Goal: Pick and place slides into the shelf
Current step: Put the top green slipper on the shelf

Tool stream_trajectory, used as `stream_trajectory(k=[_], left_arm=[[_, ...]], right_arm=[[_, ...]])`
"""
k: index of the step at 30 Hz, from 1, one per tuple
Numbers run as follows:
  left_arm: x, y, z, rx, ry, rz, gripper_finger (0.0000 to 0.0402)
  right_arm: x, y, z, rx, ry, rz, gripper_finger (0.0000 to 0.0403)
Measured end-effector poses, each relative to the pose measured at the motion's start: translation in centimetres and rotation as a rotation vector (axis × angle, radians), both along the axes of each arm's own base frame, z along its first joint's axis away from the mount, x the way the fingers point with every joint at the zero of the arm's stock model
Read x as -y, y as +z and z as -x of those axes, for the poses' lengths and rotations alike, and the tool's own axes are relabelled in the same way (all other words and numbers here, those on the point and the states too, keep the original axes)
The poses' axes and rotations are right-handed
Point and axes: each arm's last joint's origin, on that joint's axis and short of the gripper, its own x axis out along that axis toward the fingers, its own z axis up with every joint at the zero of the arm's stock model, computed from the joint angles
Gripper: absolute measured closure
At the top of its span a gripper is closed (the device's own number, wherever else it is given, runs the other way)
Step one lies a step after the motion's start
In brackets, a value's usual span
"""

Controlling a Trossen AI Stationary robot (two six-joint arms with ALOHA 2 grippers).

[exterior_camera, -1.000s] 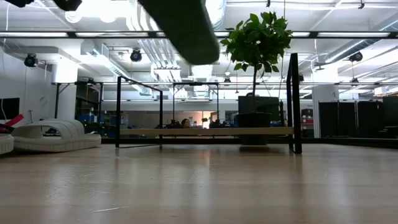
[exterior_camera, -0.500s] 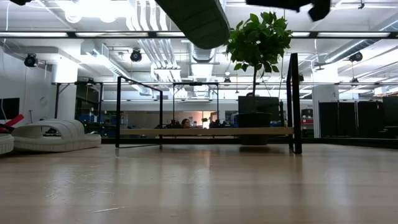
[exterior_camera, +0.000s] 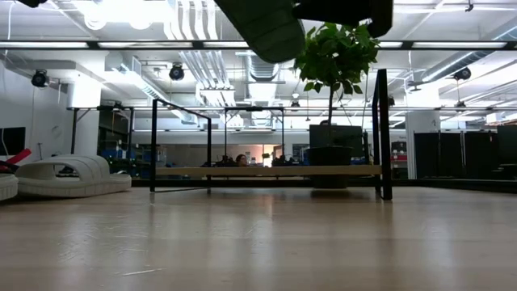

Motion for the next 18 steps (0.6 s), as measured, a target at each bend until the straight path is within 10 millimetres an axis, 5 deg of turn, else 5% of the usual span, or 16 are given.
stream_trajectory(k=[11, 18], left_arm=[[0.1, -0.1, -0.5, -0.012, 0.029, -0.002, 0.0379], [0.0, 0.0, -0.4, -0.012, 0.031, -0.001, 0.0379]], right_arm=[[0.6, 0.2, -2.1, -0.007, -0.113, 0.036, 0.0199], [0.6, 0.1, -2.2, -0.021, -0.114, 0.055, 0.0297]])
